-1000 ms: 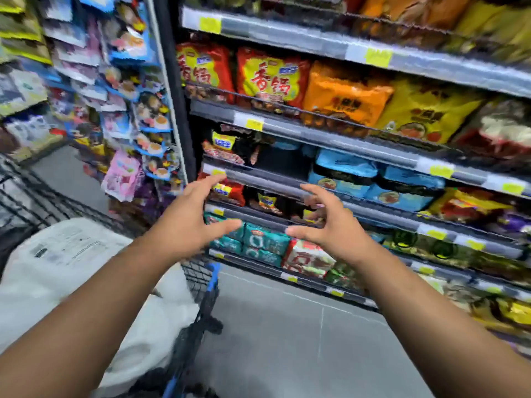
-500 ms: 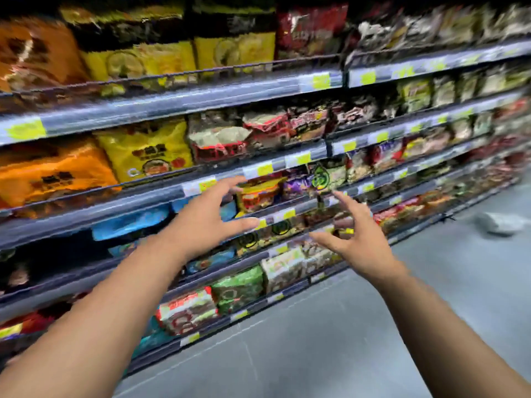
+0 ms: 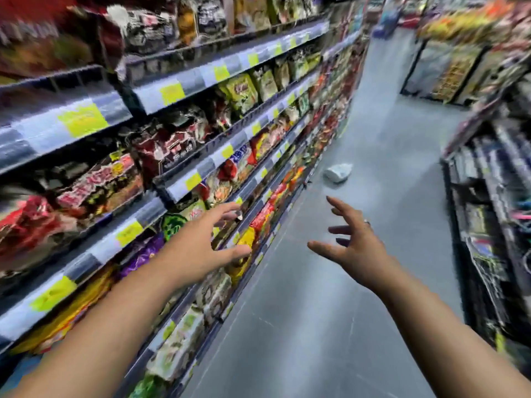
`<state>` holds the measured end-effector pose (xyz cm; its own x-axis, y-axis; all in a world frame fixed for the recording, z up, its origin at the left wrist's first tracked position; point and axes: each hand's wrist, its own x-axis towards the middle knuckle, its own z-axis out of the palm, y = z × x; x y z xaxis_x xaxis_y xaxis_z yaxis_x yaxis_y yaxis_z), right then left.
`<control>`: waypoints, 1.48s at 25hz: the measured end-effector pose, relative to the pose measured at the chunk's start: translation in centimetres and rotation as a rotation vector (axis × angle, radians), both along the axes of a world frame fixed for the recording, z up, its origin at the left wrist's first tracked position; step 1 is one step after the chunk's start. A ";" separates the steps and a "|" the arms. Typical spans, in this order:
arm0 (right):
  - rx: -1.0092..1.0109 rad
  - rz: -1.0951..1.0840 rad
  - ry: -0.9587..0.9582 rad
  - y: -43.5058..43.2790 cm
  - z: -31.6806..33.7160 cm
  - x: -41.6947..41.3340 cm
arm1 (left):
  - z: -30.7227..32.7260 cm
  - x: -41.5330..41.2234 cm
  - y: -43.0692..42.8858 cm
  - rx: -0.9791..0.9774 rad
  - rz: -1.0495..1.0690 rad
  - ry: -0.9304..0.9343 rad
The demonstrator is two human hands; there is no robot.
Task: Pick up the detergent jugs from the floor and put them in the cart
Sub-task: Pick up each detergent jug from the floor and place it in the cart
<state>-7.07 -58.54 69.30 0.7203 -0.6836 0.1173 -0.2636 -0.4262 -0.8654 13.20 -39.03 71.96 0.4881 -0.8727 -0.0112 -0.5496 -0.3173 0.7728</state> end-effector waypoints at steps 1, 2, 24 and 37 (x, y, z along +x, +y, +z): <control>0.002 -0.061 -0.006 -1.8 0.0 0.6 | 0.1 1.7 -2.9 -0.016 -0.039 0.000; 0.011 -0.108 -0.009 -3.4 -0.2 0.9 | 0.3 2.9 -5.5 -0.032 -0.069 0.004; 0.136 -0.439 0.007 -57.8 -3.4 1.2 | -3.8 7.2 -68.9 -0.045 -0.290 0.180; 0.196 -0.580 -0.013 -89.1 -4.2 13.3 | -5.6 20.1 -105.7 -0.059 -0.376 0.244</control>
<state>6.24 -147.68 65.08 0.2234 -0.9737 -0.0441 -0.3945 -0.0489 -0.9176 33.28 -144.72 66.34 0.1258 -0.9915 -0.0319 -0.4174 -0.0821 0.9050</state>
